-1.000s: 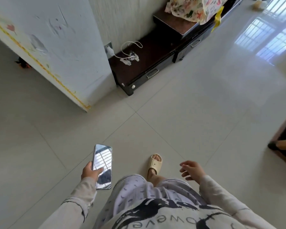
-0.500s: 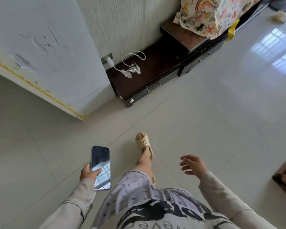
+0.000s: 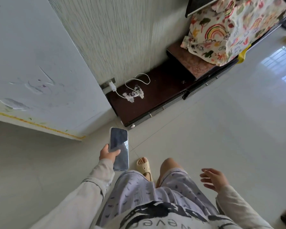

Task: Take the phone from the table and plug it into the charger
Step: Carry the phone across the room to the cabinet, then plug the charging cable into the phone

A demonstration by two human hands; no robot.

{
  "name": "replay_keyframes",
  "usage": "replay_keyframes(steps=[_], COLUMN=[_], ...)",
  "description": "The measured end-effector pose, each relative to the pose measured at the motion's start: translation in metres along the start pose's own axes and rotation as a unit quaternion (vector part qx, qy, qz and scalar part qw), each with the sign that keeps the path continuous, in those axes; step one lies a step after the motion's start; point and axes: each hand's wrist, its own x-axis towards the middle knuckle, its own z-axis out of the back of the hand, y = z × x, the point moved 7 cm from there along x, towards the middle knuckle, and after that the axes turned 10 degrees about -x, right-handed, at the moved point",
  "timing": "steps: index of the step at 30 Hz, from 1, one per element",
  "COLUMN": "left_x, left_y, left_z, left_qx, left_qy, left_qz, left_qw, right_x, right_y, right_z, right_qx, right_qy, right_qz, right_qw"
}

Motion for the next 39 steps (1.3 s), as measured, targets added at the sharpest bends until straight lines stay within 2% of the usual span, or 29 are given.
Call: replay_keyframes(steps=[7,15,21,27,35,39], left_x=[0.018,0.029,0.024,0.036,0.09,0.128], left_y=[-0.036,-0.028,-0.033,-0.051,-0.085,-0.087], left_z=[-0.017,-0.02,-0.033,-0.068,-0.103,-0.112], left_qx=[-0.04,-0.061,-0.08,-0.137,-0.148,-0.166], left_qy=[-0.017,-0.121,-0.184,-0.187,-0.127,-0.119], left_qz=[0.017,0.137,0.178,0.199,0.184,0.186], left_qw=[0.999,0.981,0.963,0.952,0.963,0.961], right_x=[0.035,0.092,0.12,0.148,0.191,0.224], right_y=[0.086,0.225,0.314,0.346,0.356,0.368], right_z=[-0.004,-0.011,-0.012,-0.015,-0.045,-0.076], right_qx=[-0.037,-0.16,-0.233,-0.294,-0.338,-0.375], right_qy=[0.031,0.095,0.135,0.156,0.152,0.151], right_qz=[0.007,0.047,0.077,0.065,0.039,0.053], right_qw=[0.999,0.981,0.96,0.941,0.928,0.913])
